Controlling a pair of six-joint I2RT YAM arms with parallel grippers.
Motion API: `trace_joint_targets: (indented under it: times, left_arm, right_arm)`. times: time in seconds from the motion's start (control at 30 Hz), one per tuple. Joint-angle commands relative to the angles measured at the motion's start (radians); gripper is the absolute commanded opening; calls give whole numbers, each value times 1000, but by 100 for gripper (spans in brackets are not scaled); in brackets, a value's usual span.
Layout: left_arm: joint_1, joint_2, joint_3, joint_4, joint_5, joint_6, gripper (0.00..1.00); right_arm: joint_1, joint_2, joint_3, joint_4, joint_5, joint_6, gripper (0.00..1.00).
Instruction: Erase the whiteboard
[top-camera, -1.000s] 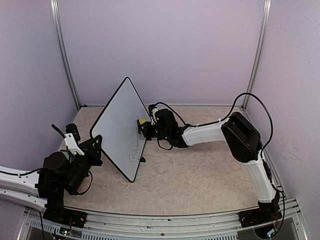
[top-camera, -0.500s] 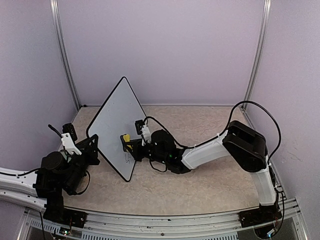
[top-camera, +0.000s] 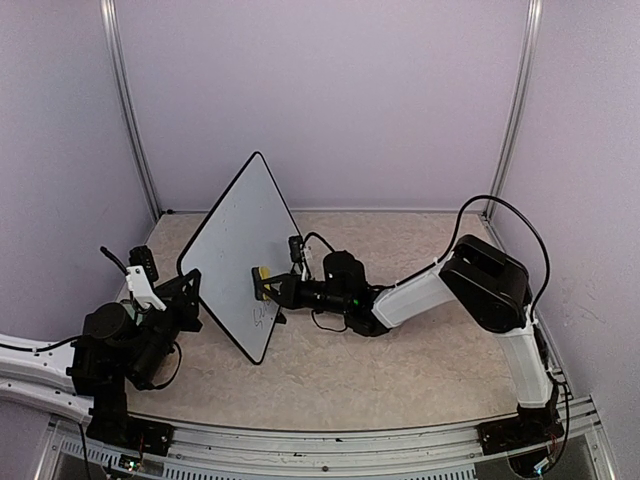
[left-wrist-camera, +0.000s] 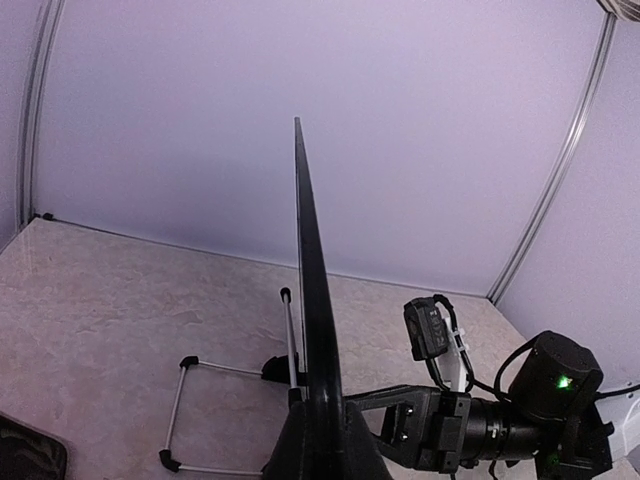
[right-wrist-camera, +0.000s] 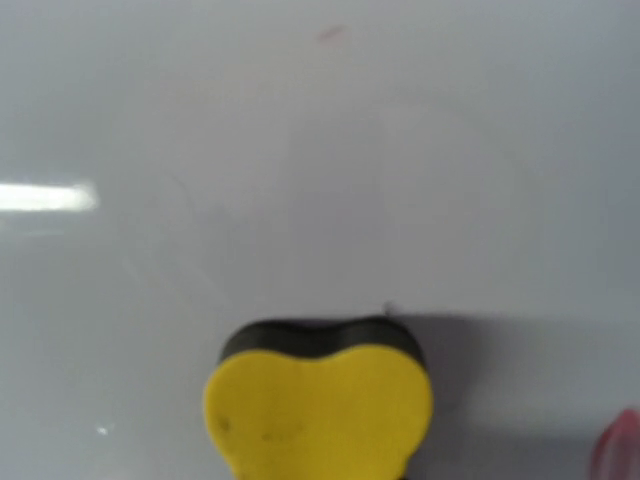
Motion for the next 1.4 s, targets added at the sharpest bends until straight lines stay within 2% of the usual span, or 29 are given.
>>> trace_joint_targets:
  times: [0.0, 0.1, 0.27, 0.43, 0.53, 0.73, 1.0, 1.2, 1.37]
  left_arm:
    - [-30, -12, 29, 56, 193, -40, 0]
    - [-28, -8, 39, 59, 171, -35, 0]
    - [-19, 12, 69, 59, 161, -20, 0]
    - [-1, 18, 80, 79, 158, -15, 0]
    - [11, 22, 87, 87, 169, -23, 0]
    - [12, 21, 87, 79, 193, -57, 0]
    - [13, -2, 98, 43, 188, -60, 0]
    - [17, 5, 115, 39, 188, -50, 0]
    - [21, 17, 142, 32, 192, -35, 0]
  right_arm:
    - [-6, 35, 17, -7, -91, 68, 0]
    - [28, 20, -19, -10, -70, 22, 0]
    - [132, -29, -113, -14, 79, -135, 0]
    - [206, -33, -143, -4, 202, -201, 0]
    - [201, -2, -125, 7, 178, -144, 0]
    - [132, 18, -169, 153, 59, 30, 0]
    - [109, 57, -121, 75, -128, 136, 0]
    - [126, 63, -203, 82, -115, 194, 0]
    - [148, 29, -193, -14, -113, 179, 0]
